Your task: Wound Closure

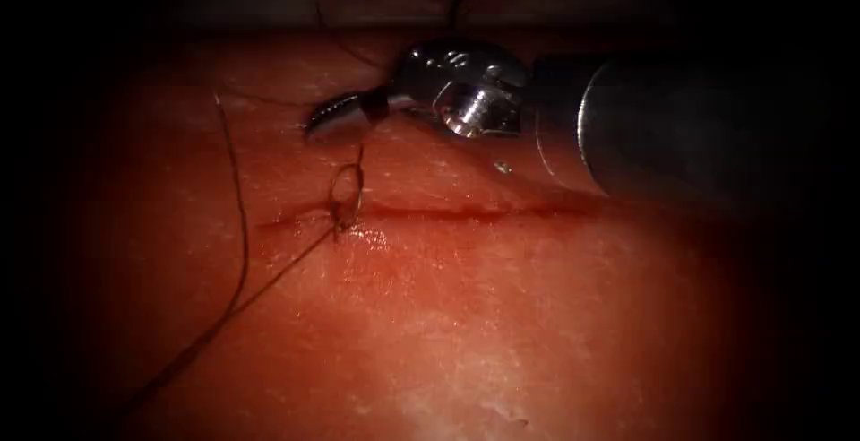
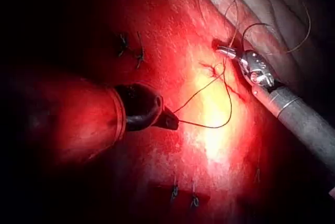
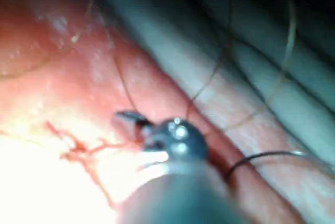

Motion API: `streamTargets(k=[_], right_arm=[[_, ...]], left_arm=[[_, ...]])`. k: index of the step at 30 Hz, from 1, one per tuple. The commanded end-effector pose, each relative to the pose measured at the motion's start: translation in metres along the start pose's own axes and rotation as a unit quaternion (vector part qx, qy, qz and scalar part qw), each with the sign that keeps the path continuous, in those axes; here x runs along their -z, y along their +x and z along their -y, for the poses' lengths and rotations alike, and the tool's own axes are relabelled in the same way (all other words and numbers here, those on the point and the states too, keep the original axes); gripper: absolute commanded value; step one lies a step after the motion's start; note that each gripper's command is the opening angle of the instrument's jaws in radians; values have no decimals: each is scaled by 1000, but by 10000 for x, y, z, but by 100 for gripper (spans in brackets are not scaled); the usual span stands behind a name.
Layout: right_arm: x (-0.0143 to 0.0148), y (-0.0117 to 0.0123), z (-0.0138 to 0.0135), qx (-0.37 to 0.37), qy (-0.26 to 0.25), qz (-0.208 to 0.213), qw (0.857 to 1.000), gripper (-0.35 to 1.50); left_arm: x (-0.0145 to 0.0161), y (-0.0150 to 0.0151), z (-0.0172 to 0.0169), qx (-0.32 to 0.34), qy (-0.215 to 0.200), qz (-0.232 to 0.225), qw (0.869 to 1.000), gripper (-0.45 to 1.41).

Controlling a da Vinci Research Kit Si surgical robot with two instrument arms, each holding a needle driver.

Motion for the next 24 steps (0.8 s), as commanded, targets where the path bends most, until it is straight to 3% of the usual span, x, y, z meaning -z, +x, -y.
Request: streamTargets(k=[1, 18, 20, 24], right_arm=[[-9, 2, -6, 2, -2, 2, 1000, -35], [-10, -10, -14, 7, -23, 8, 1000, -35], [-6, -9, -20, 11, -37, 10, 999, -35], [-7, -11, -20, 21, -40, 19, 999, -35]], left_arm=[[-5, -6, -1, 1, -1, -1, 1000, -35], [-7, -14, -54, 3, -23, -4, 1000, -35], [-9, -20, -83, 2, -37, -11, 999, -35], [-9, -22, -93, 2, -41, -14, 999, -35]])
